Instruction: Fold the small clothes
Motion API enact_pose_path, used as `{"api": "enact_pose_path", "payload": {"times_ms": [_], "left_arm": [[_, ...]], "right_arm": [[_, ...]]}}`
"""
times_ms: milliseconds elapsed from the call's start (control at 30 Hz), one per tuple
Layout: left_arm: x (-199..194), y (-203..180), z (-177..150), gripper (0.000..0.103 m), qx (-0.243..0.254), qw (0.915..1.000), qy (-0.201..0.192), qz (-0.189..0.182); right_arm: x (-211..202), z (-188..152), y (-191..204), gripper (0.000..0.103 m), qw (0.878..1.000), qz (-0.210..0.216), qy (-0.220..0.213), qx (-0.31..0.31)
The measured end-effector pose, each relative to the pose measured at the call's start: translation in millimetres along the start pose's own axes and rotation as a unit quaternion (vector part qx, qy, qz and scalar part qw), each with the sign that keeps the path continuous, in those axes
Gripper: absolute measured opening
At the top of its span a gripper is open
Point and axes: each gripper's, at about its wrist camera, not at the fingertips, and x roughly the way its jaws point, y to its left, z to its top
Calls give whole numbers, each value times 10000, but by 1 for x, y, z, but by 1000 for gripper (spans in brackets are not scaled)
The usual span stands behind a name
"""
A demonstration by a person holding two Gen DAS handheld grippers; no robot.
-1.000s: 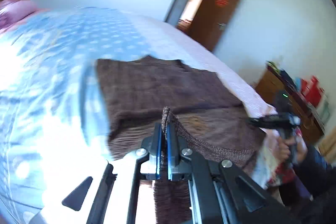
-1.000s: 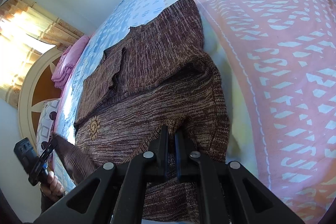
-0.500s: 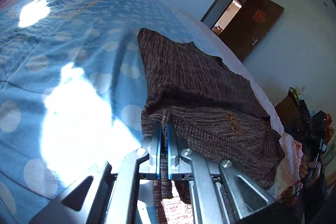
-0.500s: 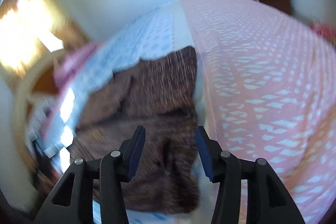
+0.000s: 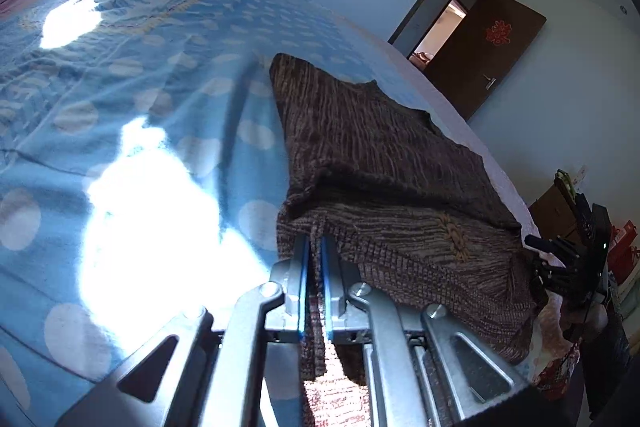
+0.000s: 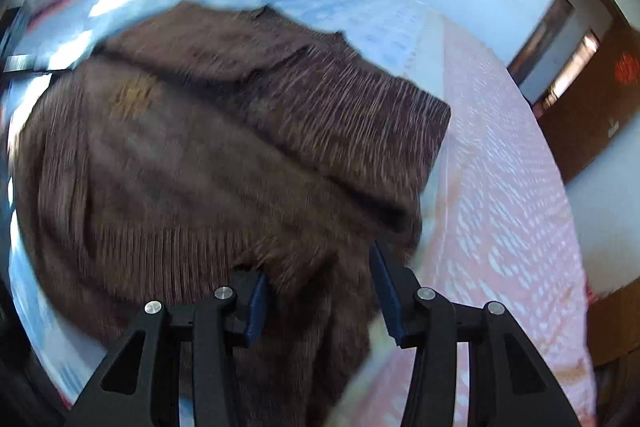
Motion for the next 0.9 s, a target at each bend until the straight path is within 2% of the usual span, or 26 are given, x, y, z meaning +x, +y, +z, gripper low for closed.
{"api": "enact_pose_path", "payload": {"times_ms": [33, 67, 100, 133, 200, 233, 333, 467, 667, 700, 767, 800, 833, 900], "left_arm": [[0, 2, 0, 10, -62, 10000, -2, -27], [0, 4, 0, 10, -99, 9999, -4, -55], [0, 5, 0, 10, -121, 9999, -8, -78], [0, 5, -1, 10, -118, 9999, -16, -83], [0, 5, -2, 10, -82, 9999, -30, -64], [0, 5, -2, 10, -74, 9999, -42, -69], [-1, 9, -3, 10, -160, 9997, -59, -166], [-4, 10, -5, 10, -173, 9996, -87, -208], [-7, 2, -1, 10, 25, 9995, 14, -318], [-8, 0, 1, 11, 83, 9993, 30, -358], [-9, -5, 3, 28, 224, 9989, 40, -403], [-9, -8, 4, 33, 314, 9987, 26, -407], [-9, -11, 4, 38, 404, 9983, 4, -426], [-9, -17, 5, 40, 564, 9971, 1, -517]], "right_arm": [[1, 5, -17, 48, 9976, 228, -153, 636], [3, 6, -37, 48, 9903, 449, -254, 1290], [4, 5, -49, 48, 9834, 572, -296, 1696], [5, -2, -70, 48, 9693, 737, -338, 2322], [5, -15, -91, 48, 9495, 972, -340, 2963], [2, -20, -95, 48, 9464, 1051, -328, 3036], [-14, -28, -85, 48, 9589, 1068, -315, 2610], [-17, -15, -46, 48, 9821, 1029, -268, 1556], [20, -3, -6, 48, 9931, 904, 35, 750], [25, -4, -1, 48, 9941, 849, 116, 659], [23, -6, 3, 48, 9953, 789, 30, 568], [25, -7, 2, 45, 9951, 801, 50, 584], [24, -8, 2, 29, 9949, 795, 52, 613], [20, -11, -2, 14, 9942, 814, 81, 701]]}}
